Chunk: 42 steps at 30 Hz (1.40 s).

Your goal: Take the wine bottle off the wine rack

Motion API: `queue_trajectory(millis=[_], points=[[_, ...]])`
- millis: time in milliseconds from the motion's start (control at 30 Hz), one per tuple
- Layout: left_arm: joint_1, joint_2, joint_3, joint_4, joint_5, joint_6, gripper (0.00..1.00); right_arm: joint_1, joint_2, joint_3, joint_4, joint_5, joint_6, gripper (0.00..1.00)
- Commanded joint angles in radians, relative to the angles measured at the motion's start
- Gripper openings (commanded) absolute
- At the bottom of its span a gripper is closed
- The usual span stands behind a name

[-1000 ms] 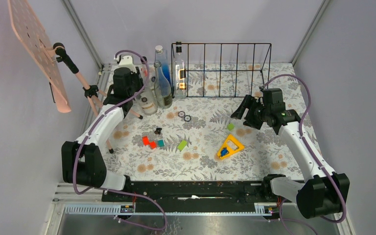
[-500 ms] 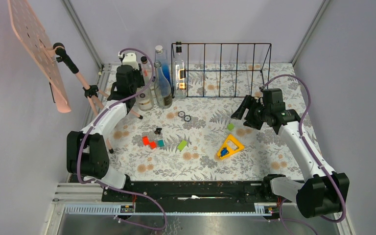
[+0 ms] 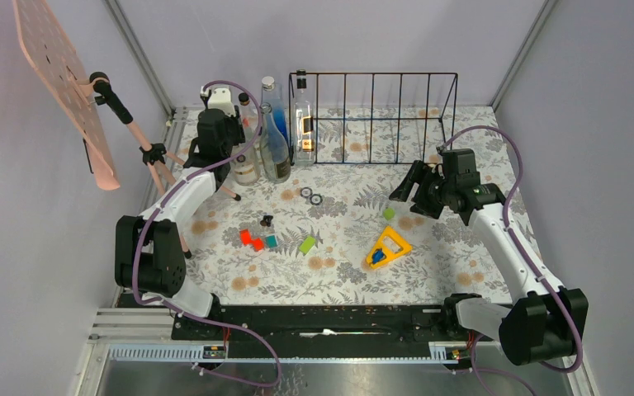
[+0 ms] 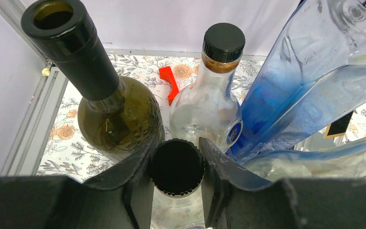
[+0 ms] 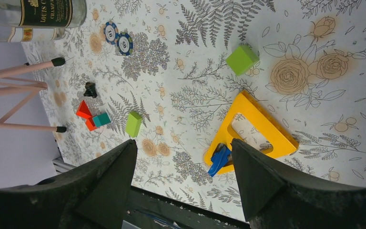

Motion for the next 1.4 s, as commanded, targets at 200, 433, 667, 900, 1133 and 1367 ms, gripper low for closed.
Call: queue_trajectory(millis=[200,433,667,900,1133,1367], points=[[0.006,-0.044,0.096,0.268,-0.062,-0.003,0.49,-0.005,0.012,0.004,-0.003,-0.027,-0.013,0.79],[0.006,-0.066,0.106,0.222,-0.072,-0.013,0.62,-0.006,0.012,0.005,-0.004,-0.029,-0.014,0.79],[0.004,-0.122,0.124,0.138,-0.096,-0.028,0.71,-0.005,0.01,0.004,-0.004,-0.029,-0.02,0.79],[0.004,-0.196,0.153,-0.017,-0.093,-0.091,0.85,-0.006,0.009,0.006,-0.003,-0.028,-0.022,0.79],[0.001,-0.271,0.149,-0.16,-0.097,-0.153,0.97,-0.006,0.001,0.005,-0.004,-0.024,-0.023,0.79],[-0.003,-0.349,0.113,-0.321,-0.026,-0.243,0.99,-0.006,-0.021,0.005,-0.003,0.008,-0.023,0.82]])
